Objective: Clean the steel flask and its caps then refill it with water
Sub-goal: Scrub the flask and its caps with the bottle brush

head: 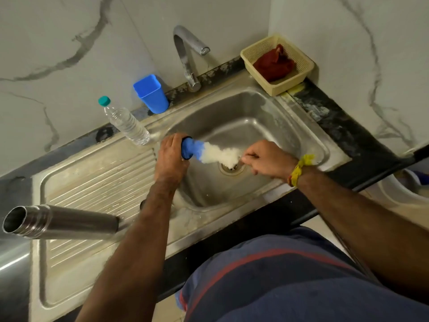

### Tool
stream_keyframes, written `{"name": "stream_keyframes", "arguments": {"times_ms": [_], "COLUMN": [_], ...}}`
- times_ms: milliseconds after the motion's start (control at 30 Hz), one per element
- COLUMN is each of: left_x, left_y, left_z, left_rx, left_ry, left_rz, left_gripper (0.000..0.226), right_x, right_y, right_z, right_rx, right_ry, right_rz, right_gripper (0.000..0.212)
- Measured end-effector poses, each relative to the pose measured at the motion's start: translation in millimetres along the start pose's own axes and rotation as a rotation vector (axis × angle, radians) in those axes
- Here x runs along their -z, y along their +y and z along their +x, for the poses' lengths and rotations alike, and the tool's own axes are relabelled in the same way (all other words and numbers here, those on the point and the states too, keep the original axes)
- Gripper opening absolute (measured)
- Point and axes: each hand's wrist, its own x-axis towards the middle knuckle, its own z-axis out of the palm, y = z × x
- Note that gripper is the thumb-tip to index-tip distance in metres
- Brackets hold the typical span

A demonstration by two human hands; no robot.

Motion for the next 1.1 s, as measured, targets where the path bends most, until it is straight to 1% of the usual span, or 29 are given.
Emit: {"name": "stream_keyframes", "arguments": {"times_ms": [33,67,100,133,233,267,300,333,400,433,467,500,533,567,633,667,800,833,867,933,1000,1033,1067,1100], "left_x": [2,3,3,3,2,1,2,2,4,4,3,2,0,-3,-7,-7,-5,-5,-5,-6,-7,-6,-5,-3], "left_y": [0,1,2,3,10,12,14,16,17,15,13,11,10,10,11,12,8,7,6,7,8,8,8,9], "left_z": [2,5,7,9,8,5,3,1,0,0,-1,-2,-4,-5,-7,-7,-3,-3,-4,-6,-9,-10,-10,-10], "left_rx": [-0.010,-0.028,-0.044,-0.056,-0.054,-0.056,-0.058,-0.065,-0.083,-0.087,-0.079,-0.055,-0.027,-0.005,0.002,-0.004,-0.052,-0.051,-0.032,0.032,0.055,0.052,0.048,0.048], "left_ry": [-0.002,-0.010,-0.013,-0.010,-0.008,-0.013,-0.020,-0.031,-0.063,-0.072,-0.075,-0.076,-0.076,-0.077,-0.071,-0.066,-0.067,-0.067,-0.068,-0.074,-0.080,-0.080,-0.080,-0.074], "left_rz": [0.001,0.007,0.014,0.020,0.018,0.017,0.018,0.024,0.052,0.064,0.073,0.080,0.088,0.097,0.118,0.126,0.133,0.142,0.154,0.177,0.162,0.145,0.135,0.133], "left_gripper": [0.045,0.045,0.043,0.040,0.036,0.037,0.039,0.041,0.042,0.042,0.041,0.041,0.042,0.042,0.044,0.044,0.039,0.038,0.038,0.040,0.044,0.047,0.049,0.051], "right_x": [1,1,0,-4,-20,-25,-27,-28,-29,-30,-31,-32,-34,-35,-39,-39,-34,-35,-36,-40,-42,-41,-40,-39], "right_y": [3,6,10,13,19,19,19,20,22,25,26,27,28,27,24,23,22,22,22,24,25,26,28,27], "right_z": [2,3,3,5,4,4,4,3,-2,-3,-2,-1,0,0,2,4,0,-2,-3,-4,-4,-4,-4,-5], "right_rx": [-0.073,-0.106,-0.096,-0.055,0.066,0.080,0.073,0.041,-0.035,-0.031,-0.006,0.021,0.038,0.044,0.050,0.050,-0.043,-0.030,-0.001,0.038,0.069,0.083,0.077,0.033], "right_ry": [-0.069,-0.097,-0.080,-0.029,0.193,0.245,0.245,0.179,-0.002,-0.021,0.026,0.094,0.158,0.208,0.306,0.319,0.134,0.131,0.148,0.200,0.292,0.304,0.271,0.179], "right_rz": [0.159,0.249,0.271,0.232,-0.042,-0.054,0.006,0.105,0.225,0.232,0.181,0.094,0.025,0.009,0.012,0.022,0.209,0.173,0.080,-0.081,-0.024,0.022,0.080,0.182], "right_gripper": [0.027,0.025,0.021,0.017,0.021,0.017,0.013,0.012,0.019,0.023,0.026,0.024,0.017,0.008,0.009,0.009,0.020,0.016,0.009,0.015,0.013,0.010,0.008,0.009]}}
